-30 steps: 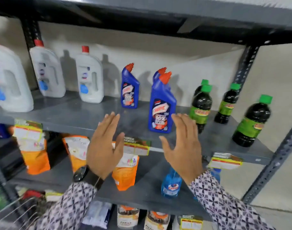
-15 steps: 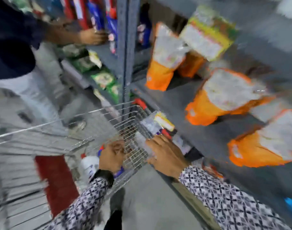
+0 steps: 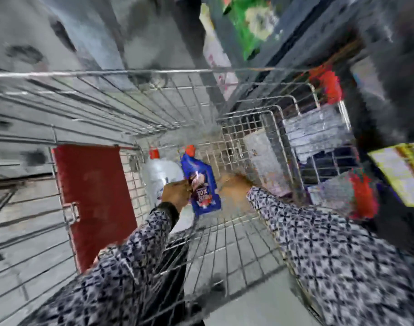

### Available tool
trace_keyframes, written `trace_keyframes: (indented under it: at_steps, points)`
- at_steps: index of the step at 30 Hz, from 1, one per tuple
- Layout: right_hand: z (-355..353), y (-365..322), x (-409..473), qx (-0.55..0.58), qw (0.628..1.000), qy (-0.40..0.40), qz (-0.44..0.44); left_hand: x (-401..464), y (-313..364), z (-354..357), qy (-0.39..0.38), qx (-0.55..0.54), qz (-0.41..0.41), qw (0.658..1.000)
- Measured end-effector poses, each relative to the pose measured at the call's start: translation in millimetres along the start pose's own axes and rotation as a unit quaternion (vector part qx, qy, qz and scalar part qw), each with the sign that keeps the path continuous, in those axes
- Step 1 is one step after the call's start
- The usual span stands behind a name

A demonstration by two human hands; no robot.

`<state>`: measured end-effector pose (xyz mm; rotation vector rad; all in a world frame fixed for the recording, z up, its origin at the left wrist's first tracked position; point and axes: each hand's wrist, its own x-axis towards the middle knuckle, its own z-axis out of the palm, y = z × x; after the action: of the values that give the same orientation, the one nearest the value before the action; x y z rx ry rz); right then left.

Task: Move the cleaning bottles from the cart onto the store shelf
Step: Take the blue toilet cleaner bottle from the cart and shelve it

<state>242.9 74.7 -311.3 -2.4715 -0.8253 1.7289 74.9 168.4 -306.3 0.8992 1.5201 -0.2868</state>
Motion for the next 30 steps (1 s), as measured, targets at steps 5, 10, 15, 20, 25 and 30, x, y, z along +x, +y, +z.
trace_keyframes:
  at_steps: [5, 10, 15, 20, 25, 30]
  points:
    - [30.1, -19.3, 37.5, 0.076, 0.996, -0.025, 0.035, 23.9, -14.0, -0.5, -0.018, -0.041, -0.015, 0.999]
    - [40.6, -31.7, 36.7, 0.045, 0.998, 0.029, 0.036, 23.8, -13.3, 4.2, -0.062, -0.132, -0.021, 0.989]
    - [4.5, -36.7, -8.2, 0.070, 0.994, 0.085, 0.010, -9.0, -5.3, -9.5, -0.080, -0.181, 0.027, 0.980]
    - [-32.3, -29.6, -111.7, 0.196, 0.965, 0.148, -0.089, -94.4, 16.6, -9.5, -0.174, -0.093, 0.111, 0.974]
    - [-61.6, -3.0, -277.7, 0.323, 0.886, 0.264, -0.202, -233.6, 35.9, 10.3, -0.256, -0.071, 0.298, 0.917]
    - [-79.7, 49.1, -471.0, 0.378, 0.775, 0.416, -0.290, -405.9, 40.9, 53.7, -0.337, -0.040, 0.483, 0.807]
